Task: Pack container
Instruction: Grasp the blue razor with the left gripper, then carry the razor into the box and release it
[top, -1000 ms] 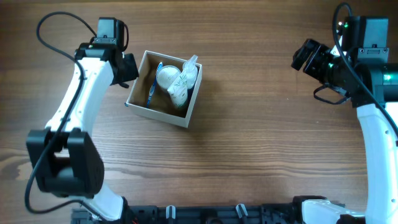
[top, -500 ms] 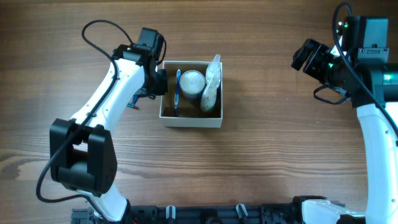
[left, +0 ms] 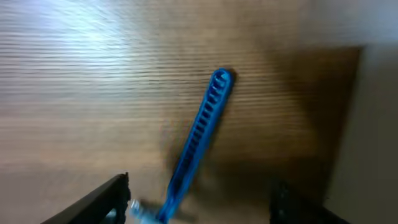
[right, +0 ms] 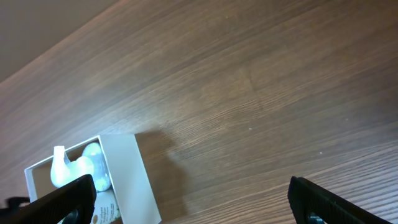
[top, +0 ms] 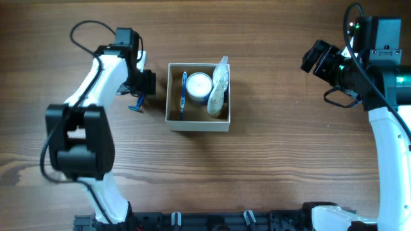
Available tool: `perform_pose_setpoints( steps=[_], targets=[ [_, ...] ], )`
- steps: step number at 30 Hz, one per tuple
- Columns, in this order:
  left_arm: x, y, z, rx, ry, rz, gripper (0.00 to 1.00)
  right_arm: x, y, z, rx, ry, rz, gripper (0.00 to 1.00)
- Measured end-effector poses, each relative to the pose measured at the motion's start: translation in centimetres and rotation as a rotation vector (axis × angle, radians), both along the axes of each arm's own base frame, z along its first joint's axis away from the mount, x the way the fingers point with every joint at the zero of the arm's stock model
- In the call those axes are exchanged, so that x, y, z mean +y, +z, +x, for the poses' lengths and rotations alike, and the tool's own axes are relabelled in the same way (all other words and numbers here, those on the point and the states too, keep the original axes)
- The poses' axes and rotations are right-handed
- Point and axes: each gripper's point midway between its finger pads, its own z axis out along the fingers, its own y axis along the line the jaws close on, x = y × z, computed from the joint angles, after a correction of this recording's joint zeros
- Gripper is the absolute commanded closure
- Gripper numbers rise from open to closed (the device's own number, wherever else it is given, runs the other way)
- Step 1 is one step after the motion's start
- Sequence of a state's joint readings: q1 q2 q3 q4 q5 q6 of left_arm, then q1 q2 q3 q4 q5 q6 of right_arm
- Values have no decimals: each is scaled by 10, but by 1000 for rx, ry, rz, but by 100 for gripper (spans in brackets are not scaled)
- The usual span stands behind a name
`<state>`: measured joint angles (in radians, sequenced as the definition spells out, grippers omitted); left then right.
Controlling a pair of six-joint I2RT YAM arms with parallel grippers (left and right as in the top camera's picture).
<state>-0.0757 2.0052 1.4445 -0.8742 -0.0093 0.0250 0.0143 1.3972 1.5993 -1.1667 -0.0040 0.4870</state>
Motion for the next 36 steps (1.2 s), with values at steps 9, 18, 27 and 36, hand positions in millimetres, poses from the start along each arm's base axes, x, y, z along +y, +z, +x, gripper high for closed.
perform_pose_setpoints(
  steps=[9, 18, 27, 36],
  targets=[
    [0, -33, 2, 43, -59, 11, 75, 0, 0, 0, 0, 0, 0, 0],
    [7, -32, -7, 82, -52, 49, 96, 0, 0, 0, 0, 0, 0, 0],
    [9, 74, -21, -91, 30, 57, 96, 0, 0, 0, 0, 0, 0, 0],
    [-110, 150, -38, -304, -70, -169, 92, 0, 0, 0, 0, 0, 0, 0]
  ],
)
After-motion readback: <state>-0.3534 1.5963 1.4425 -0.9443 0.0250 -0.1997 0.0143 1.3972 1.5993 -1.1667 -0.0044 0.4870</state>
